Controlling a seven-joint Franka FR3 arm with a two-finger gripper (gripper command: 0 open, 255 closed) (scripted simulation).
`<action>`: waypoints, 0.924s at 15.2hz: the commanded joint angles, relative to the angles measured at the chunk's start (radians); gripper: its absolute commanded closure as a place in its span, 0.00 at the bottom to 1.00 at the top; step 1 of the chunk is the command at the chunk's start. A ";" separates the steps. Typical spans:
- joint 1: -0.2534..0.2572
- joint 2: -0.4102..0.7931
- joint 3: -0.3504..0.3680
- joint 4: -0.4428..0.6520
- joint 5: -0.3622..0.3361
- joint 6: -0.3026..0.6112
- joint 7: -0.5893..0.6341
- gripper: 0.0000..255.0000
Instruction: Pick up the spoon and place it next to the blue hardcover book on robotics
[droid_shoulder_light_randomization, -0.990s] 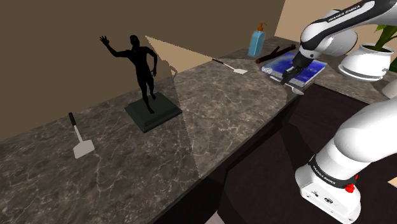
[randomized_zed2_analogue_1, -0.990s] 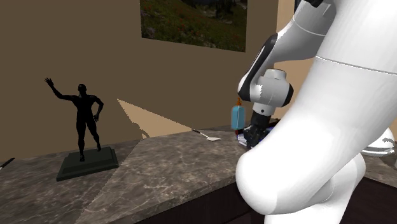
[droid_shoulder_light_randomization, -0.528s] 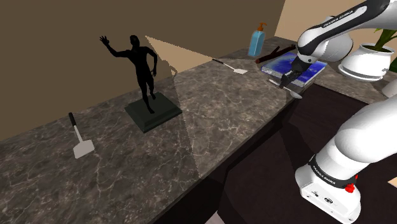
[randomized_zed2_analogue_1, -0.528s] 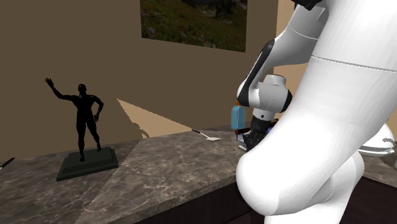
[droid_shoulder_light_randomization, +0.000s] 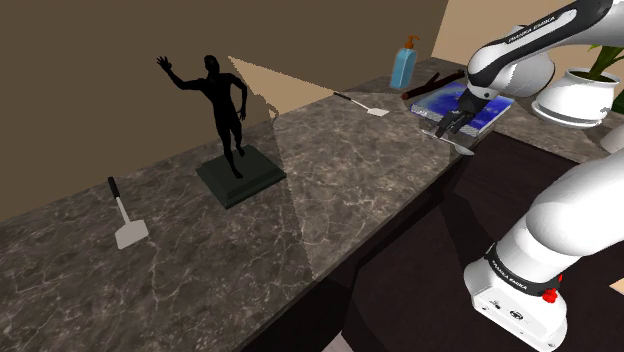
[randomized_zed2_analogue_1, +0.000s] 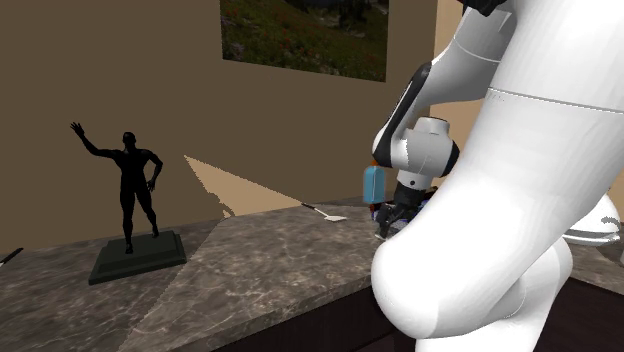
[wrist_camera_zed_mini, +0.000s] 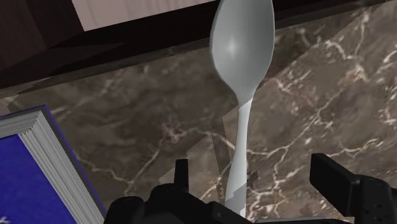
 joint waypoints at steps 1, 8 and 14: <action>0.000 0.000 0.000 0.000 0.000 0.000 0.000 0.00; -0.063 -0.117 0.046 0.042 -0.077 -0.151 0.056 0.00; -0.063 -0.117 0.046 0.042 -0.077 -0.151 0.056 0.00</action>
